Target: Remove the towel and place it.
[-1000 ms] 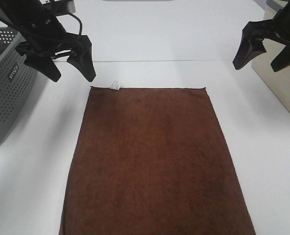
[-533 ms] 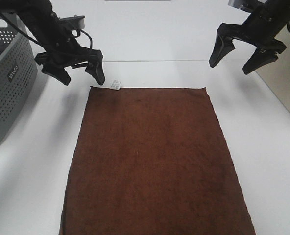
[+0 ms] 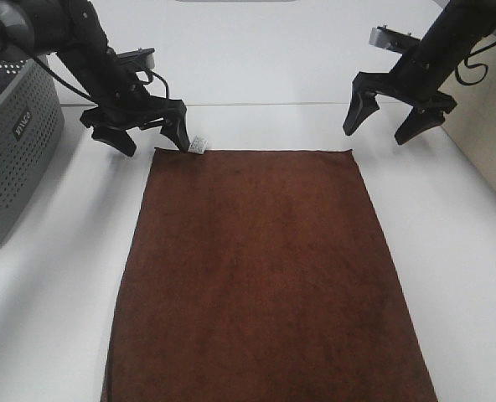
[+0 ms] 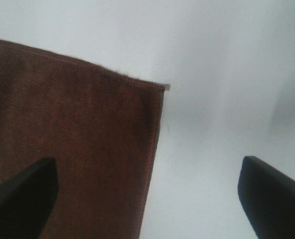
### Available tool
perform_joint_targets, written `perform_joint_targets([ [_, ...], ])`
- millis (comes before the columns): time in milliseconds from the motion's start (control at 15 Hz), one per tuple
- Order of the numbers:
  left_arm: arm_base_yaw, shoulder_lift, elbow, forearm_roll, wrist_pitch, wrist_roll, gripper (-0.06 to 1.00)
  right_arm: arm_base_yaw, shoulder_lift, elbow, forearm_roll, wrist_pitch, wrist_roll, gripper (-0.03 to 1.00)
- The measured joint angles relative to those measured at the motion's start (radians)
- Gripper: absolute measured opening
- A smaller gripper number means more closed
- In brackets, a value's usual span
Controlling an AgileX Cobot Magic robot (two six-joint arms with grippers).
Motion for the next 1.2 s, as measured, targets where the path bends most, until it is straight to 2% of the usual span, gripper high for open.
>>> perform_joint_targets([
  [267, 0.017, 0.042, -0.036, -0.039, 0.011, 0.0, 0.9, 0.0, 0.052, 0.0, 0.007, -0.006, 0.0, 0.93],
  [933, 0.011, 0.055, -0.047, -0.069, 0.016, 0.0, 0.9, 0.003, 0.092, -0.015, 0.032, -0.036, 0.0, 0.93],
  [1200, -0.052, 0.058, -0.047, -0.087, 0.016, -0.029, 0.79, 0.079, 0.096, -0.017, 0.027, -0.09, 0.001, 0.87],
])
